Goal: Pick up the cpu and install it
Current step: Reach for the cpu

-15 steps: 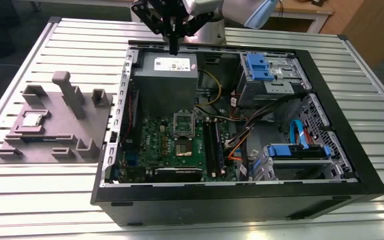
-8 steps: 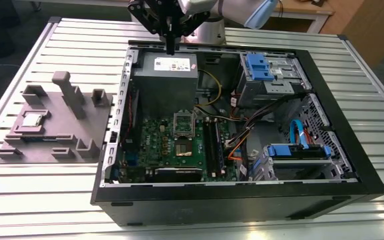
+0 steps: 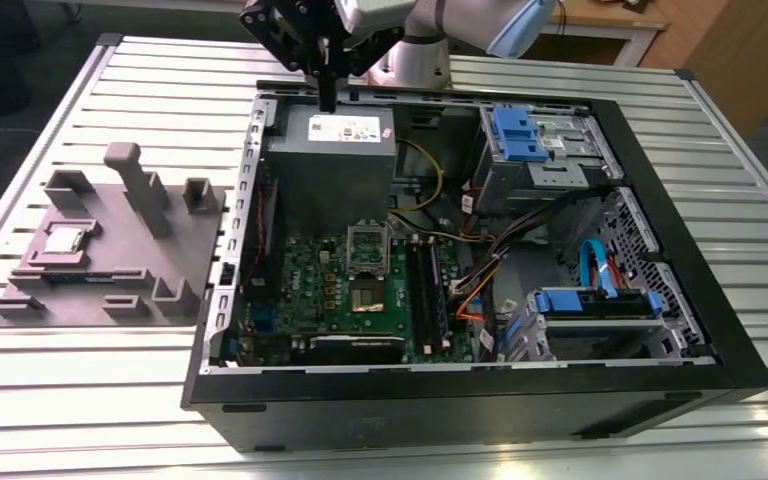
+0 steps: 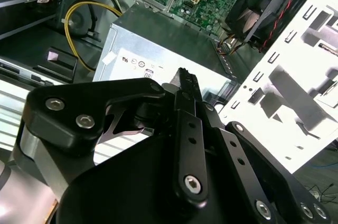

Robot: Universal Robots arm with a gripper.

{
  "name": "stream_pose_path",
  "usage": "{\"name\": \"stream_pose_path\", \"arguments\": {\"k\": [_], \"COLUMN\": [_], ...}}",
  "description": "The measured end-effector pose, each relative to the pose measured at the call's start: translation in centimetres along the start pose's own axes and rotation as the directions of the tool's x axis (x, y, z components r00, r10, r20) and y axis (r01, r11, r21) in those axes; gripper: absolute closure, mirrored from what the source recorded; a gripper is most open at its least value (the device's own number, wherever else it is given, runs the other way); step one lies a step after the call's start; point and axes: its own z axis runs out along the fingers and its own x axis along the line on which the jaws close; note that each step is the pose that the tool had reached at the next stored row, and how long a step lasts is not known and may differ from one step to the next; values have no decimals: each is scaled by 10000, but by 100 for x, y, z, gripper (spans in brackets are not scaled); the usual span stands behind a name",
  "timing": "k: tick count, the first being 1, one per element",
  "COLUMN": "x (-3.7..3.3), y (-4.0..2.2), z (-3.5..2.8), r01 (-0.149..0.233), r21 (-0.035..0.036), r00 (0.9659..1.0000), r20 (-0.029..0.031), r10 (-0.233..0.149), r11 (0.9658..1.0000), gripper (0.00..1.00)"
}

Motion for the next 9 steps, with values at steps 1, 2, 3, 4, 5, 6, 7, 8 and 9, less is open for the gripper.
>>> {"name": "stream_pose_path", "arguments": {"k": [1,2,3,4,5,6,7,8,9], "x": [5,10,16,22,26,31,35,39,41], "y": [0,-1,-2,-2,-2,-2,-3,-3,-4], "z": [0,0,1,2,3,4,4,5,6], "r01": [1,1,1,0,1,1,1,1,1], "r21": [1,2,2,1,1,1,1,1,1], "r00": [10000,10000,10000,10000,10000,10000,10000,10000,10000], "r20": [-1,-2,-2,-2,-3,-4,-5,-7,-9], "r10": [-1,-1,-1,0,-1,-1,-1,-1,-1], "r11": [10000,10000,10000,10000,10000,10000,10000,10000,10000], "gripper": [90,90,90,90,90,90,90,90,90]}}
